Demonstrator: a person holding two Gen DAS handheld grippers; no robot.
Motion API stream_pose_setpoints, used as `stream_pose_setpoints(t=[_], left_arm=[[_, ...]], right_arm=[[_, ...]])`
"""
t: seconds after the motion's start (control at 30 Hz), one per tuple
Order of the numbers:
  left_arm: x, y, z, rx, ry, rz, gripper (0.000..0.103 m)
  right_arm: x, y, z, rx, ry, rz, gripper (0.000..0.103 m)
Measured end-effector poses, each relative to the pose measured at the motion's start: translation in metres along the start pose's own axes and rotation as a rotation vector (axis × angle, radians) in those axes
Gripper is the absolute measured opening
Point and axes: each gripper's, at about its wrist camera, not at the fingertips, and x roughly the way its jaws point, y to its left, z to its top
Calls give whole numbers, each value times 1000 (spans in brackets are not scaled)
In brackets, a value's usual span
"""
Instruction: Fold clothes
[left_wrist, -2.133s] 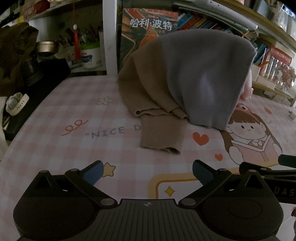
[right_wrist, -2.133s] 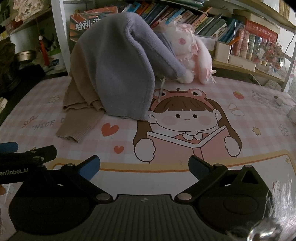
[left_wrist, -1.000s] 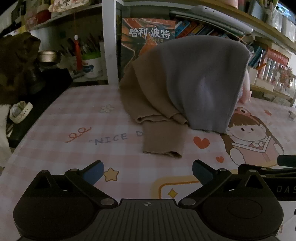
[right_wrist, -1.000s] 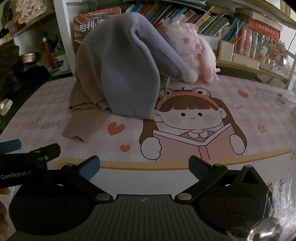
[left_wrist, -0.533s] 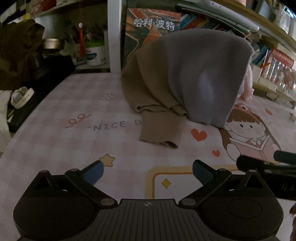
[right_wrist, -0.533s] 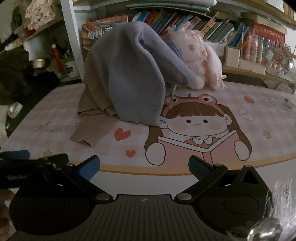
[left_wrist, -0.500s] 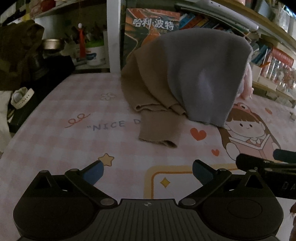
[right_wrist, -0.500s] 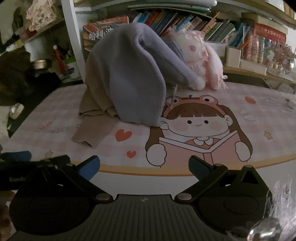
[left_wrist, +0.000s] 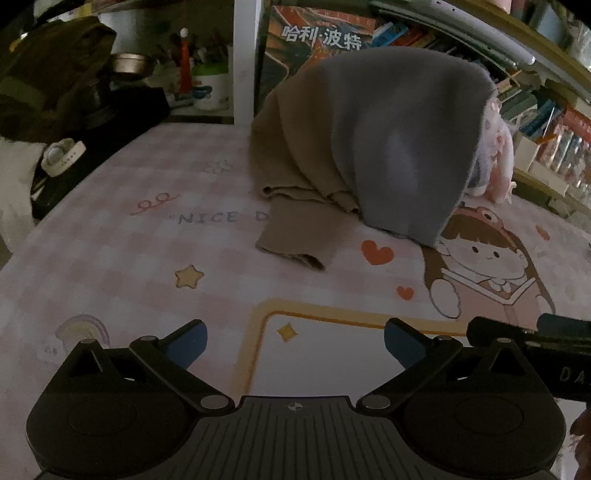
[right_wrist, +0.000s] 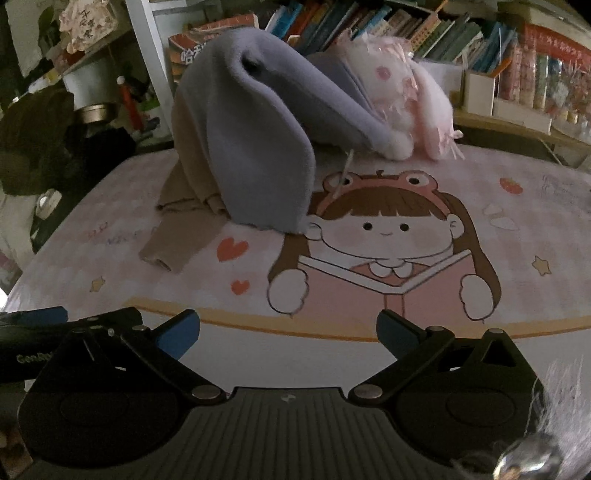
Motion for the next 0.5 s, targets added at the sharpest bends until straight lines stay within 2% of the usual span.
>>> stream_pose_setpoints(t=[0.17, 0.4, 0.5], left_arm=[[-4, -23, 3, 38, -21, 24, 103], [5, -66, 27, 146, -63, 35, 103], [11, -85, 42, 183, -104, 37, 103]], right_arm=[[-5, -25, -1, 12, 7, 38, 103], [-8, -75, -1, 149, 6, 43, 103], [-15, -100, -2, 214, -10, 39, 103]])
